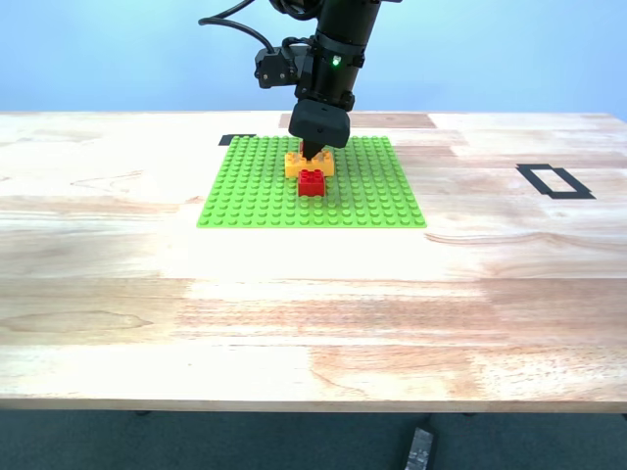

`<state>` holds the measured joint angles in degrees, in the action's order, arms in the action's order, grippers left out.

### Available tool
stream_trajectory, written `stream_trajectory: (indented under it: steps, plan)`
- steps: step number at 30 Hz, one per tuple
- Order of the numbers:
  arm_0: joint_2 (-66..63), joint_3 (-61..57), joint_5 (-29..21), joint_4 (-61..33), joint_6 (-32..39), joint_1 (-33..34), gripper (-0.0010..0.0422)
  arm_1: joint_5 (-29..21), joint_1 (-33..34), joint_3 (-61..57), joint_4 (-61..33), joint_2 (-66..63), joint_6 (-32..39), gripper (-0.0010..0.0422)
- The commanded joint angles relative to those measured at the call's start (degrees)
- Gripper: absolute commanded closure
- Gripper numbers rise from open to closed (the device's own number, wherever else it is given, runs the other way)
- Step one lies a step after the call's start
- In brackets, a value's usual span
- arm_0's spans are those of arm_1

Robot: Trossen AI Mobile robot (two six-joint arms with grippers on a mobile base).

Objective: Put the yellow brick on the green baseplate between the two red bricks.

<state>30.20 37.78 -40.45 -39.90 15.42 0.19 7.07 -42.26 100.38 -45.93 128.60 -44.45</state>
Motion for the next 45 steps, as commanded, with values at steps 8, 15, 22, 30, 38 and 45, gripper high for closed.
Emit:
stream_trajectory:
  steps: [8, 15, 22, 30, 38, 45]
  plan:
    - [0.00, 0.02, -0.04, 0.17, 0.00, -0.02, 0.0413, -0.20, 0.90, -1.11, 2.19, 0.46, 2.73, 0.0405]
    - [0.00, 0.02, -0.02, 0.13, 0.00, -0.02, 0.0413, 0.00, 2.34, -1.14, 2.19, 0.46, 3.15, 0.0405]
    - [0.00, 0.02, -0.04, 0.20, 0.02, -0.02, 0.0413, 0.24, 2.40, -2.80, 2.91, 0.39, 2.93, 0.0405]
    - [0.00, 0.02, -0.02, -0.07, 0.02, -0.02, 0.0412, 0.07, 1.99, -7.17, 4.68, 0.00, 2.99, 0.0405]
    - [0.00, 0.02, 0.00, 0.31, -0.02, -0.02, 0.0413, -0.04, 1.92, -5.20, 5.31, -2.43, 3.06, 0.0405]
    - [0.00, 0.02, 0.02, 1.18, 0.00, -0.02, 0.0413, -0.57, 2.73, -2.16, 4.50, -9.38, 3.96, 0.0405]
